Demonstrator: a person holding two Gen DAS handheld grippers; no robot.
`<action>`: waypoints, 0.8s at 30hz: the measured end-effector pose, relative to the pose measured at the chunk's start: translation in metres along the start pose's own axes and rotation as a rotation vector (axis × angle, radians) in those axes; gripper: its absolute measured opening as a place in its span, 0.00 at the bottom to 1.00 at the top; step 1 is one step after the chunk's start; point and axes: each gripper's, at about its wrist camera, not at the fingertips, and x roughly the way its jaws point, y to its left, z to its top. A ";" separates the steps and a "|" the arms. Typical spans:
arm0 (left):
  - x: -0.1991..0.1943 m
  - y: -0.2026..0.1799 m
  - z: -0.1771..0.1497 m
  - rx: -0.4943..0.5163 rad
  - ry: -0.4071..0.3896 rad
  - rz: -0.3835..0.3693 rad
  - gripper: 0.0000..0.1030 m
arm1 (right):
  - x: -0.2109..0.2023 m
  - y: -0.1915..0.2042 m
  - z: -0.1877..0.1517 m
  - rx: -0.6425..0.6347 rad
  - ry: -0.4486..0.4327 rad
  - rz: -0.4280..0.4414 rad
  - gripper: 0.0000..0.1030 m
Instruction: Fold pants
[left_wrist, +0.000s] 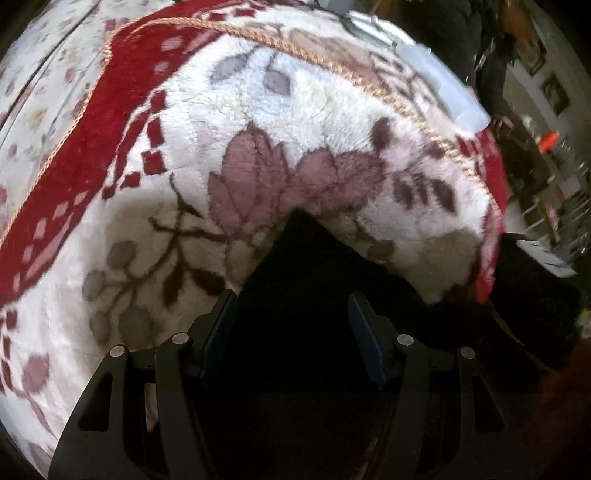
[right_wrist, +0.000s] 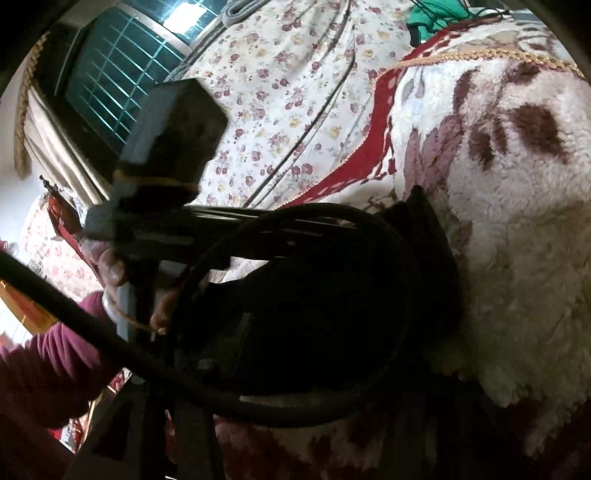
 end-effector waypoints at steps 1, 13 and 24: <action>0.003 0.001 0.003 0.007 0.013 -0.004 0.59 | 0.001 0.000 0.000 -0.008 -0.005 -0.002 0.48; 0.042 0.009 0.038 0.126 0.076 -0.073 0.71 | 0.002 -0.001 -0.002 -0.052 -0.022 -0.008 0.49; 0.057 0.011 0.043 0.223 0.070 -0.111 0.63 | 0.009 -0.009 0.008 0.007 0.009 -0.011 0.26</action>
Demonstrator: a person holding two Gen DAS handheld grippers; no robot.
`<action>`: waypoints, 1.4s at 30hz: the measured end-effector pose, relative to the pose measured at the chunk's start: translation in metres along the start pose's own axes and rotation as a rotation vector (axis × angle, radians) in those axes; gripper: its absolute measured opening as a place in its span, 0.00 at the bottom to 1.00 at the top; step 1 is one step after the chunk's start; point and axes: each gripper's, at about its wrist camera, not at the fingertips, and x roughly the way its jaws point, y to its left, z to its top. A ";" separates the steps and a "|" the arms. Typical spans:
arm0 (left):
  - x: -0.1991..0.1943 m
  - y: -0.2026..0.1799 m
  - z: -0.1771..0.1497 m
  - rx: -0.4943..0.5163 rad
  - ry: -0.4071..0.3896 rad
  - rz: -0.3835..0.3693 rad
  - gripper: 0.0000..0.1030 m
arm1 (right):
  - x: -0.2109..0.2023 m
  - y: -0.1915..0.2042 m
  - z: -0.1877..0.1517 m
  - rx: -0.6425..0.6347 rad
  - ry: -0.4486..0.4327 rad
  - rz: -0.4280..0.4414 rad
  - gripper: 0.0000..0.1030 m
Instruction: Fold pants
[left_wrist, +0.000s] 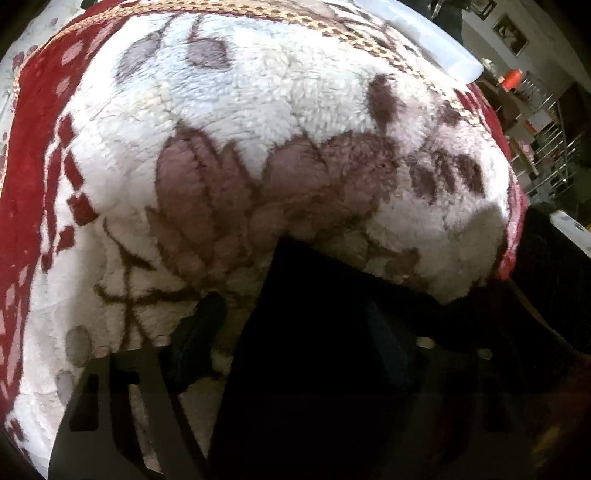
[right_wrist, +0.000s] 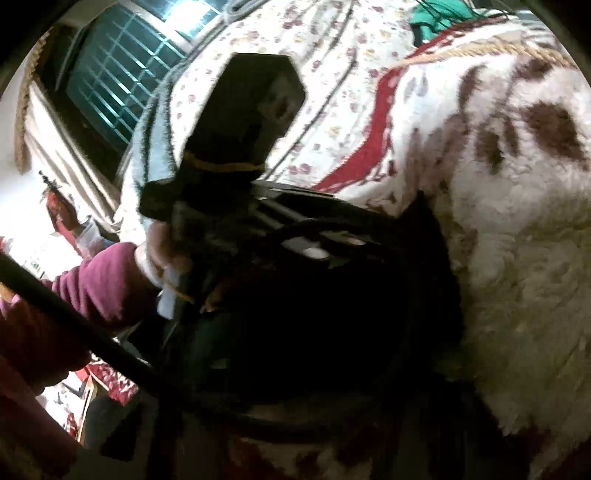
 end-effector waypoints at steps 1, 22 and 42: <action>0.001 -0.005 0.000 0.011 -0.007 -0.006 0.56 | -0.001 -0.002 -0.001 0.007 -0.001 0.010 0.21; -0.073 -0.067 0.044 0.068 -0.175 0.085 0.07 | -0.063 0.035 0.036 -0.187 -0.157 0.022 0.07; -0.129 -0.056 -0.005 -0.118 -0.204 0.250 0.07 | -0.049 -0.008 0.035 0.081 0.033 -0.151 0.12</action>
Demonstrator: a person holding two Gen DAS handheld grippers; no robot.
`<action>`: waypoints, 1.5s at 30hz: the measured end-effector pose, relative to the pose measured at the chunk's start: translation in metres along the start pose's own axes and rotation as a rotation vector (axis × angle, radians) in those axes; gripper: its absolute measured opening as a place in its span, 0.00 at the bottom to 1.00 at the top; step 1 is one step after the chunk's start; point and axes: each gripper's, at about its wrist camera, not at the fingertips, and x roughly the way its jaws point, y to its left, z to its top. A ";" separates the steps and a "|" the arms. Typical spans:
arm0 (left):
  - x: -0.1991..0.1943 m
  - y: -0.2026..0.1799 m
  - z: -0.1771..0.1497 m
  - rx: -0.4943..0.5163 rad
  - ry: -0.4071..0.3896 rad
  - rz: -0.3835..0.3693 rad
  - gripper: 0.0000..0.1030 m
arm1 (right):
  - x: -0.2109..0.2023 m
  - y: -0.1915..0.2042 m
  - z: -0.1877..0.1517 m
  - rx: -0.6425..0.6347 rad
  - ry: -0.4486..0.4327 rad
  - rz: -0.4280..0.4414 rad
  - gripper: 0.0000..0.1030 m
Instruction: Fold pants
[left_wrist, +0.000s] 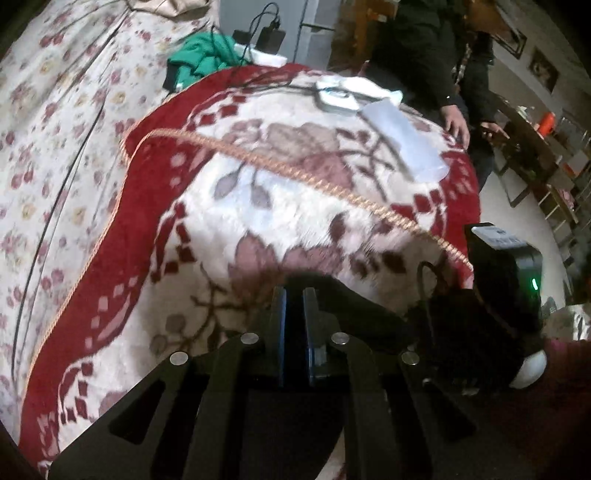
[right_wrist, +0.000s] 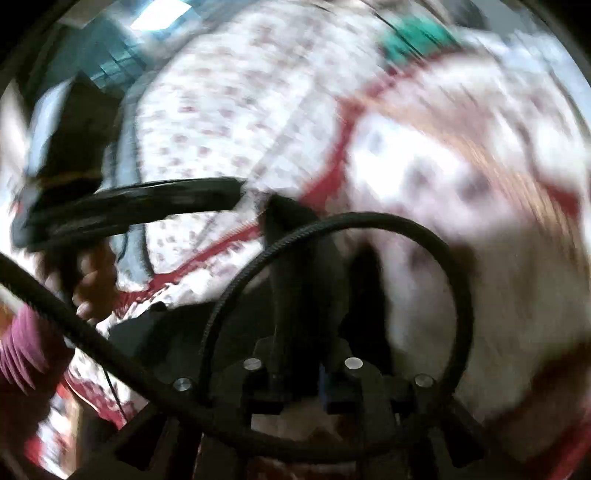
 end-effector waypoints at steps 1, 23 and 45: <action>0.002 0.001 -0.003 -0.004 0.005 0.003 0.07 | -0.005 -0.004 -0.003 0.021 -0.003 0.022 0.12; 0.093 0.040 -0.020 -0.065 0.222 -0.219 0.50 | 0.026 0.009 -0.038 -0.005 0.018 0.170 0.46; 0.149 0.019 -0.001 0.160 0.310 -0.361 1.00 | 0.039 0.023 -0.046 -0.082 -0.071 0.181 0.52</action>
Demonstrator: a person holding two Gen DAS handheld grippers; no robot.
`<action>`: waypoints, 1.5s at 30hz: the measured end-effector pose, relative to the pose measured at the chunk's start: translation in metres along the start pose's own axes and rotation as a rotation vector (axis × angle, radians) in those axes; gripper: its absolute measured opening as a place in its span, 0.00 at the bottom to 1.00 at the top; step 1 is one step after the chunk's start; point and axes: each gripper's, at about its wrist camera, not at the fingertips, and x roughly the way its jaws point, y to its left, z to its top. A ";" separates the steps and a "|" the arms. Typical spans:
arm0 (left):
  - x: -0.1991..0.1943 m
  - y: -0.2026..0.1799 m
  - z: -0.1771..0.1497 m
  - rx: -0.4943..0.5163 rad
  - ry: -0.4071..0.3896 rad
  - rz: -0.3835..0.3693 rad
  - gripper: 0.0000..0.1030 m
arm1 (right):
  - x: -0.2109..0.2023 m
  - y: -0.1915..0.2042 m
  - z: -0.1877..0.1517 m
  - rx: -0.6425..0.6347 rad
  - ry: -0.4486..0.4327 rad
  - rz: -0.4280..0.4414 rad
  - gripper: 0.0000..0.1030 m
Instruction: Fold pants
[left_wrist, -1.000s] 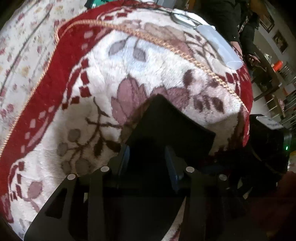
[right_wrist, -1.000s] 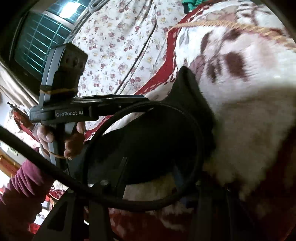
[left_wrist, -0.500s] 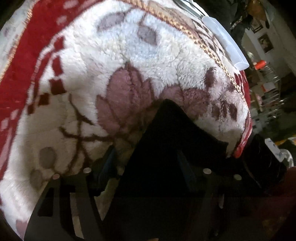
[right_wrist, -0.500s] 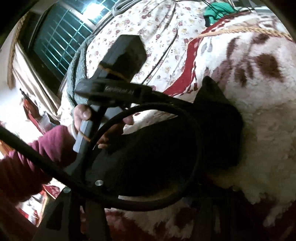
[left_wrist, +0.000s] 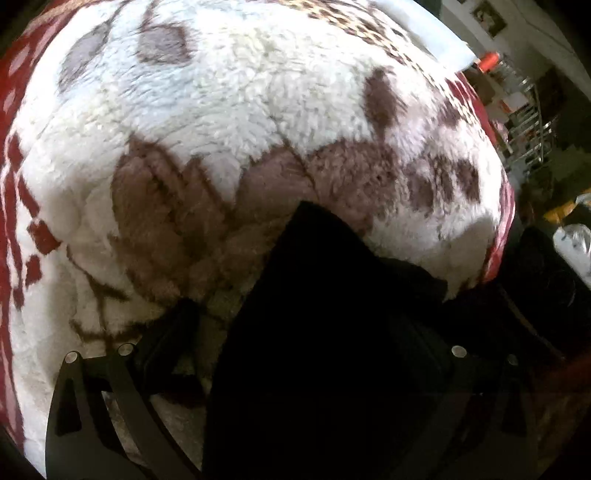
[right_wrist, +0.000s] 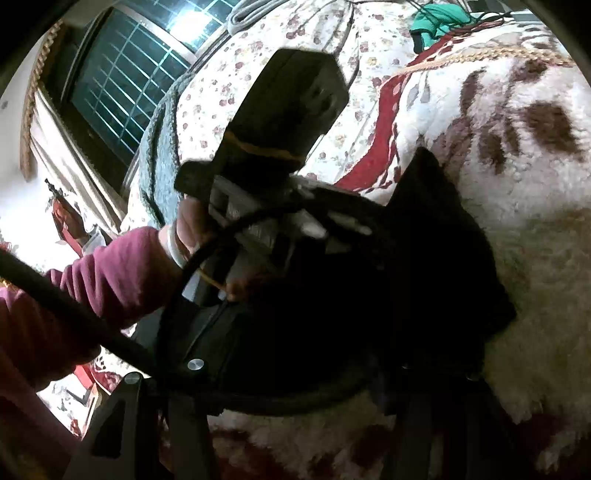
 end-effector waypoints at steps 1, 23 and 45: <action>-0.001 0.000 -0.001 0.002 -0.009 0.005 0.98 | 0.001 -0.002 0.000 0.006 0.003 0.006 0.44; -0.153 -0.049 -0.079 -0.106 -0.434 0.150 0.17 | -0.015 0.093 0.041 -0.277 -0.026 0.030 0.13; -0.257 -0.024 -0.403 -0.893 -0.812 0.425 0.32 | 0.106 0.230 -0.060 -0.767 0.303 0.179 0.48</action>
